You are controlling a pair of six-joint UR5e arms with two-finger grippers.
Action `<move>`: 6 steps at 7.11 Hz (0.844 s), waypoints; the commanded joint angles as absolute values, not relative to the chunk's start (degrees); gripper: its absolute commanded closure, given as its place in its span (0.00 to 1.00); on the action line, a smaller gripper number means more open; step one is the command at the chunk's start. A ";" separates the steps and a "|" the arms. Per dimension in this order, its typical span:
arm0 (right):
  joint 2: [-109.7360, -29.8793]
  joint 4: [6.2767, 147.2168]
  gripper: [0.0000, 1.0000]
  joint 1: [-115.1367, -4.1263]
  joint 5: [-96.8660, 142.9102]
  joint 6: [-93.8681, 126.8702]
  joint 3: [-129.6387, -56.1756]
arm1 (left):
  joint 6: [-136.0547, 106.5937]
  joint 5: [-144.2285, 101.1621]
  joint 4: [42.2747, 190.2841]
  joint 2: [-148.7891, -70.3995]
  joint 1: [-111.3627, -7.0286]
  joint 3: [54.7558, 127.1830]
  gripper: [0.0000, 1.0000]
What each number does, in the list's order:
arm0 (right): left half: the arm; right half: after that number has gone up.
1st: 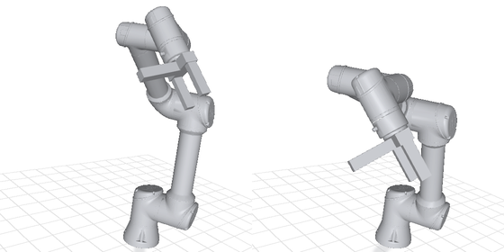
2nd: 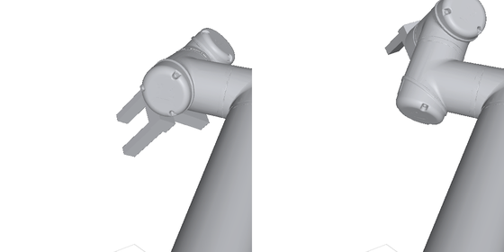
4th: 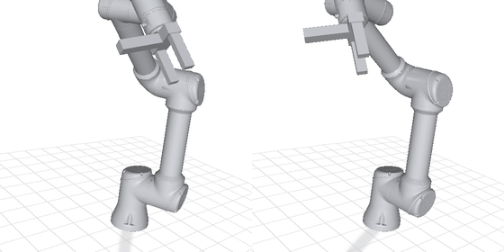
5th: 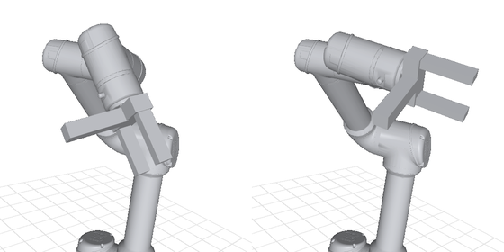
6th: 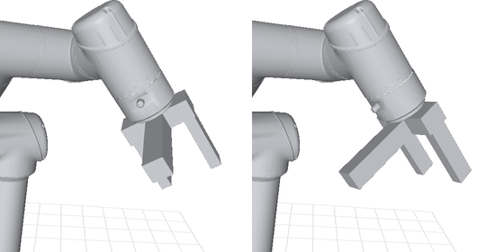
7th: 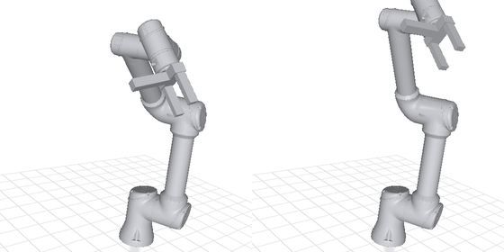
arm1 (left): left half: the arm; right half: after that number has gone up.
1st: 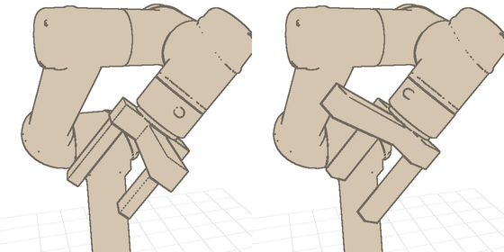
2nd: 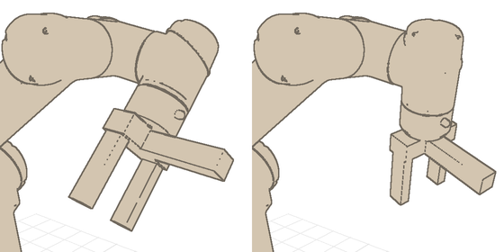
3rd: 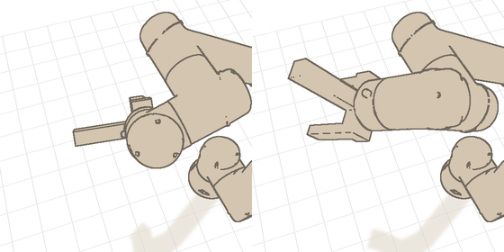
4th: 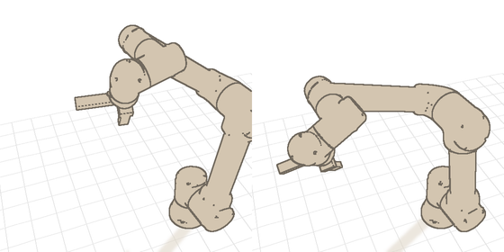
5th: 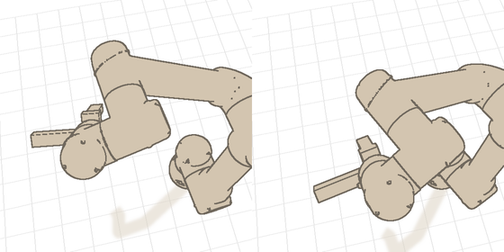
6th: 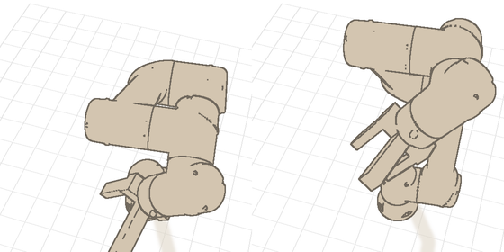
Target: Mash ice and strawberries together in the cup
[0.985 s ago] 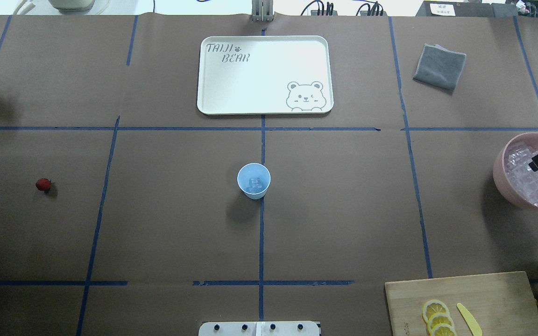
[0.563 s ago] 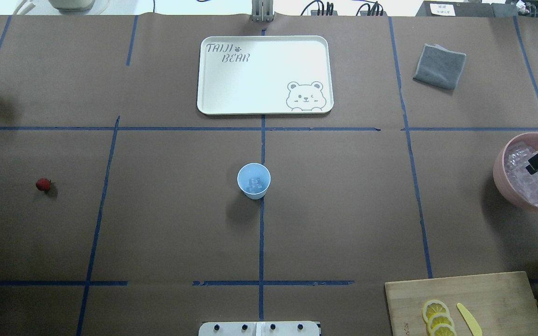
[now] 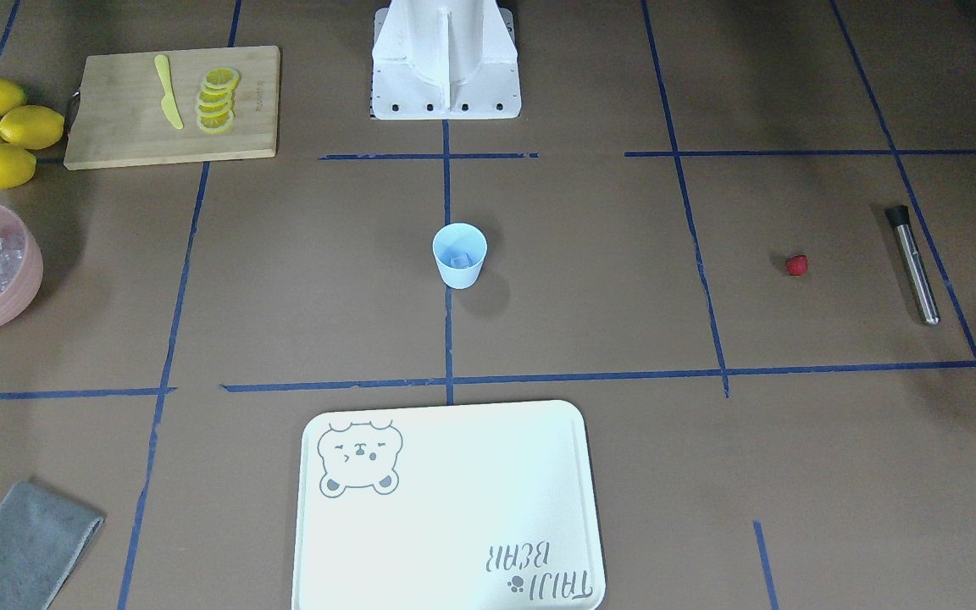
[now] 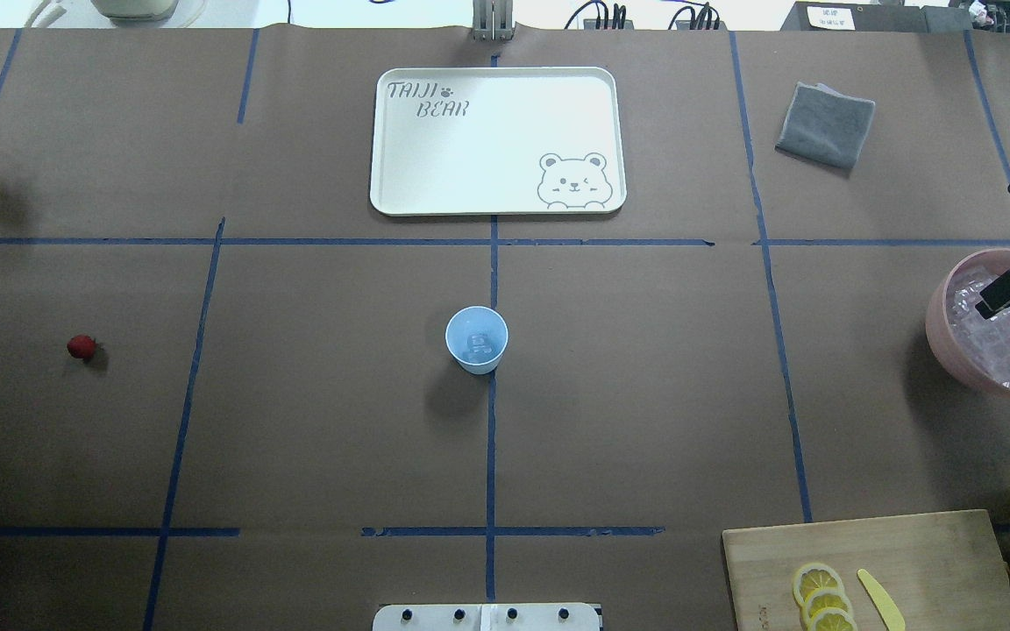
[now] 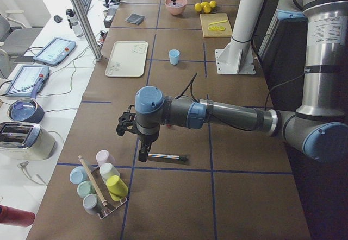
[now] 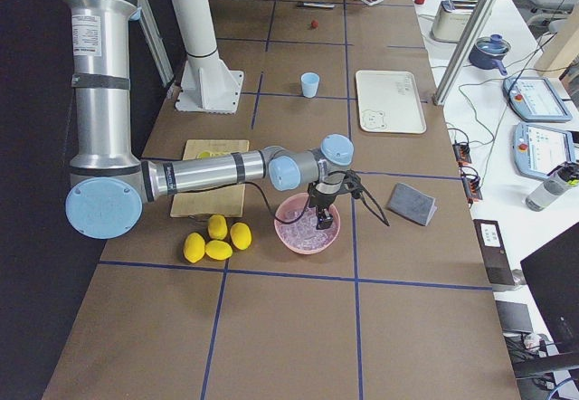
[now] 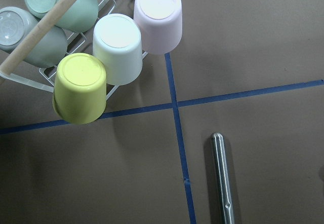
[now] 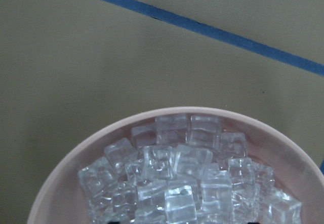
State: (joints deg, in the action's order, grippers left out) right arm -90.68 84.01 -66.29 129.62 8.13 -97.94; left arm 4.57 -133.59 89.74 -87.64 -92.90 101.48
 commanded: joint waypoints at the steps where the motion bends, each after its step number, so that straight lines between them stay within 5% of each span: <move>1: -90.09 83.94 0.23 -66.01 129.55 7.65 -96.60 | 4.57 -133.59 89.74 -87.71 -92.90 101.51 0.00; 6: -90.17 83.94 0.26 -65.83 129.55 7.91 -96.24 | 4.57 -133.59 89.74 -87.80 -92.90 101.43 0.00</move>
State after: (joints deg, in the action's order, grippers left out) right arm -90.10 83.94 -65.82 129.54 7.94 -96.26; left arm 4.57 -133.59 89.74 -87.74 -92.90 101.50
